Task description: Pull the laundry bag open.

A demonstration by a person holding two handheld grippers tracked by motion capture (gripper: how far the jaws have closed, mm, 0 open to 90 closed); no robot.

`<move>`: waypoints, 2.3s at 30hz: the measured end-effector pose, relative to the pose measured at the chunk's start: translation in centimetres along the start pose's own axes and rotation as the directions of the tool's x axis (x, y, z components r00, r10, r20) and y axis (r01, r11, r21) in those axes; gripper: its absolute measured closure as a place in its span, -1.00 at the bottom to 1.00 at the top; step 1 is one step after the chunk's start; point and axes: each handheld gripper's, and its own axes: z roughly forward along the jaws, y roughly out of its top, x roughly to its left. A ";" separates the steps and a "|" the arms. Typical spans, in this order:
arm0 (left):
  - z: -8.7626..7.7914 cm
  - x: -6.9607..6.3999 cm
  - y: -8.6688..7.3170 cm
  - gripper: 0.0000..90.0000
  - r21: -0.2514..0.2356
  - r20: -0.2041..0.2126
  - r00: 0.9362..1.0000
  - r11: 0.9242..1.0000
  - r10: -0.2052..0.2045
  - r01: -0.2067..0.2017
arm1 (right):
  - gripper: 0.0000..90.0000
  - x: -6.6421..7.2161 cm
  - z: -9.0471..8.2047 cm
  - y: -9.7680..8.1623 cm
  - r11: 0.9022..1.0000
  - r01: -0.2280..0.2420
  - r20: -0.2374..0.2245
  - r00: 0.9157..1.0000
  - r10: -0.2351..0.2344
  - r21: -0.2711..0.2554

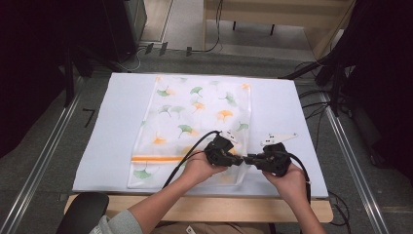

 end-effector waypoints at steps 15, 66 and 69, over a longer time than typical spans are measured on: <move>-0.3 0.2 0.0 1.00 -0.004 0.015 1.000 1.000 -0.026 0.026 | 0.88 -0.2 -0.3 0.0 1.000 -0.002 -0.004 1.000 0.002 -0.007; -1.7 2.3 -1.2 1.00 0.012 -0.005 0.995 0.995 -0.096 0.096 | 0.86 -0.6 -0.9 -0.2 1.000 -0.014 0.016 1.000 0.015 -0.019; -1.7 2.5 -1.2 1.00 0.023 -0.008 0.995 0.995 -0.101 0.102 | 0.87 -0.6 -0.9 -0.2 1.000 -0.013 0.015 1.000 0.013 -0.016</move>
